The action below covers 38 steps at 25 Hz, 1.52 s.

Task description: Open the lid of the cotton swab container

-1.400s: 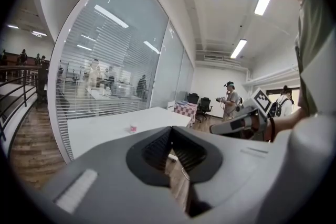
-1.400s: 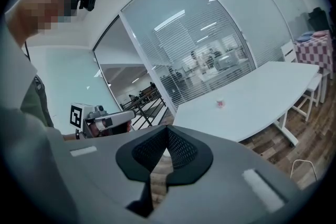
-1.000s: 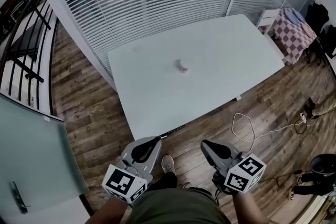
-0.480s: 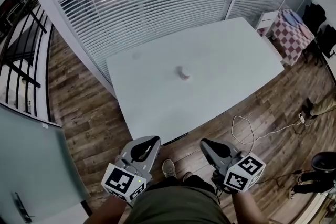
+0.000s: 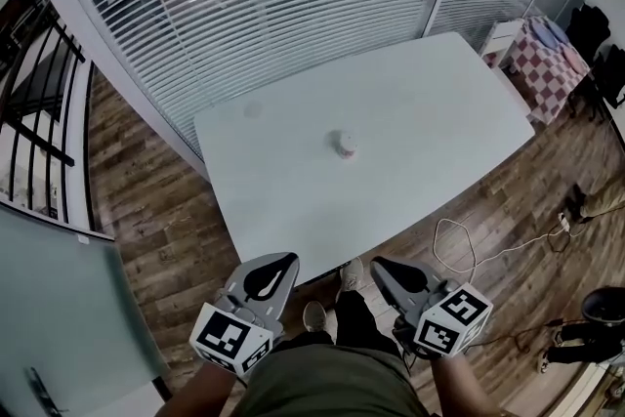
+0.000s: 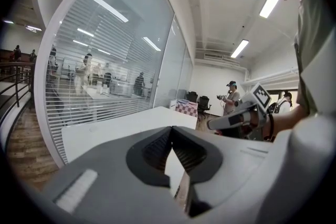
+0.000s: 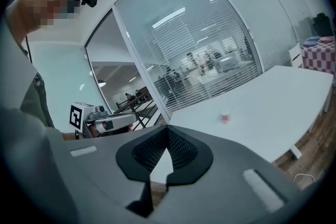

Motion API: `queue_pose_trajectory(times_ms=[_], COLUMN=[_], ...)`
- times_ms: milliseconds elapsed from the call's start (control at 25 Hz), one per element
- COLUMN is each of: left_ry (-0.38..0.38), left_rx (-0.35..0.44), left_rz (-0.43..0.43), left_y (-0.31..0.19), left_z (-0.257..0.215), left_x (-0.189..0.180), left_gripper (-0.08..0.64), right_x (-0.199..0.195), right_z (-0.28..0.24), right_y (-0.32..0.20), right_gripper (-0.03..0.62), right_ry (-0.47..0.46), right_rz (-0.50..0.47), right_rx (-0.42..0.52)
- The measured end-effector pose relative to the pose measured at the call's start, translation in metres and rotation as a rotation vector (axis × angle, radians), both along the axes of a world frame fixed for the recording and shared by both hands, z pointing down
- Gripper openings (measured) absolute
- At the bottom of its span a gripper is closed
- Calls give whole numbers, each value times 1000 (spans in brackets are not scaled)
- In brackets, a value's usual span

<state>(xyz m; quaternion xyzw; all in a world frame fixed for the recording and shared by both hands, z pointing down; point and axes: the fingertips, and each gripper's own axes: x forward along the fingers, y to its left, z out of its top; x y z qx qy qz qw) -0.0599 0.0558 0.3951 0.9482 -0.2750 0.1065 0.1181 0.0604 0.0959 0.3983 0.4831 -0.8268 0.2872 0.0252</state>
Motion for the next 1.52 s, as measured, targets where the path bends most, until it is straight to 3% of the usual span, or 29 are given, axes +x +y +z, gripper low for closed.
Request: queue_pose_trajectory(times_ms=[800,920,1520], left_ry=[-36,-15,-111], left_rx=[-63,-103,-138], left_rz=[-60,-81,-95], left_y=[-91,-110,-173], left_z=[37,51,121], left_x=[63,76,121], left_gripper=[9,12,121], right_x=[64,76,98], right_z=[25,32,65], right_y=[-105,-123,-194], right_gripper=[9,9,9], right_ry=[-8,-3,-16], right_rz=[-88,-110,-241], right_rx=[-41,-48,-105])
